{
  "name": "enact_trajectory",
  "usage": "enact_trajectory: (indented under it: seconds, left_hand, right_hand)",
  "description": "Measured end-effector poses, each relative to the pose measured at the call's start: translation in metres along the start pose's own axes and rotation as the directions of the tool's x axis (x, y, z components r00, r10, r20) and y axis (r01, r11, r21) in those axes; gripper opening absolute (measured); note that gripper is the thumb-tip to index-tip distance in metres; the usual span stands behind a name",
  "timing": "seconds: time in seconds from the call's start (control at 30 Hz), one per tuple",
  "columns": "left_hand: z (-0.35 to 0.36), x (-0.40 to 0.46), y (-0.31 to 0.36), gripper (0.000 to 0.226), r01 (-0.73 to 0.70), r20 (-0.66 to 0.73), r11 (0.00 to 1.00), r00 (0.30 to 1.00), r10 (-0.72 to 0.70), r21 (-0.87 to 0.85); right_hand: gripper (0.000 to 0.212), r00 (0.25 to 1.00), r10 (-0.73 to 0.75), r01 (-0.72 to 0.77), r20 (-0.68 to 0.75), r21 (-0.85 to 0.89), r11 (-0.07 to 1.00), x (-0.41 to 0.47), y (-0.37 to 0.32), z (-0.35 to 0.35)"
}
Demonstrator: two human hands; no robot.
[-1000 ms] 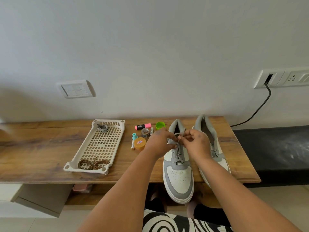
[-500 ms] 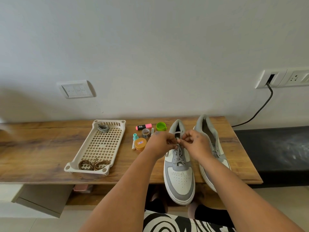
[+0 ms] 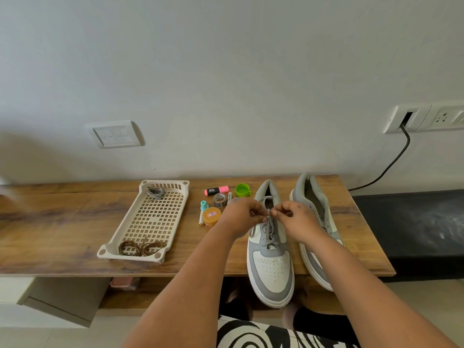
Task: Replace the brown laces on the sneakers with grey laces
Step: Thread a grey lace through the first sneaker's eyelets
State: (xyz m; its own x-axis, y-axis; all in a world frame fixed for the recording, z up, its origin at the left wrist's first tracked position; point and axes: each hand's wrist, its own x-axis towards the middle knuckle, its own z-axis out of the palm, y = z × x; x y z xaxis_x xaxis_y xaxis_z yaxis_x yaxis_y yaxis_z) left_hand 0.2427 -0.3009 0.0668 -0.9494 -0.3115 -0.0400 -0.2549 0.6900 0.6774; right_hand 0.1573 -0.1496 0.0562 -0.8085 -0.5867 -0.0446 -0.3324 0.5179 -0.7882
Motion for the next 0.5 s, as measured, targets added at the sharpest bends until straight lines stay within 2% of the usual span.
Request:
enact_trajectory:
  seconds: [0.1, 0.2, 0.37, 0.5]
  left_hand:
    - [0.000, -0.001, 0.000, 0.010, -0.010, 0.000, 1.000, 1.000, 0.010, 0.009]
    - [-0.001, -0.001, 0.001, 0.011, -0.016, 0.002, 0.999, 1.000, 0.016, 0.031]
    - [-0.001, -0.001, 0.001, 0.010, -0.015, 0.015, 1.000, 1.000, 0.014, 0.022]
    - [-0.001, 0.000, -0.001, 0.010, -0.028, 0.007, 0.999, 1.000, 0.028, 0.046]
  right_hand:
    - [0.008, 0.987, -0.104, 0.107, -0.120, 0.023, 0.994, -0.007, -0.003, -0.004]
    - [0.017, 0.985, -0.160, 0.159, -0.070, -0.016, 0.987, -0.016, -0.005, 0.004]
    - [0.017, 0.952, -0.240, 0.200, -0.189, -0.210, 0.957, -0.024, -0.002, 0.025]
    - [0.026, 0.934, -0.249, 0.150, -0.256, -0.351, 0.924, -0.025, -0.005, 0.033]
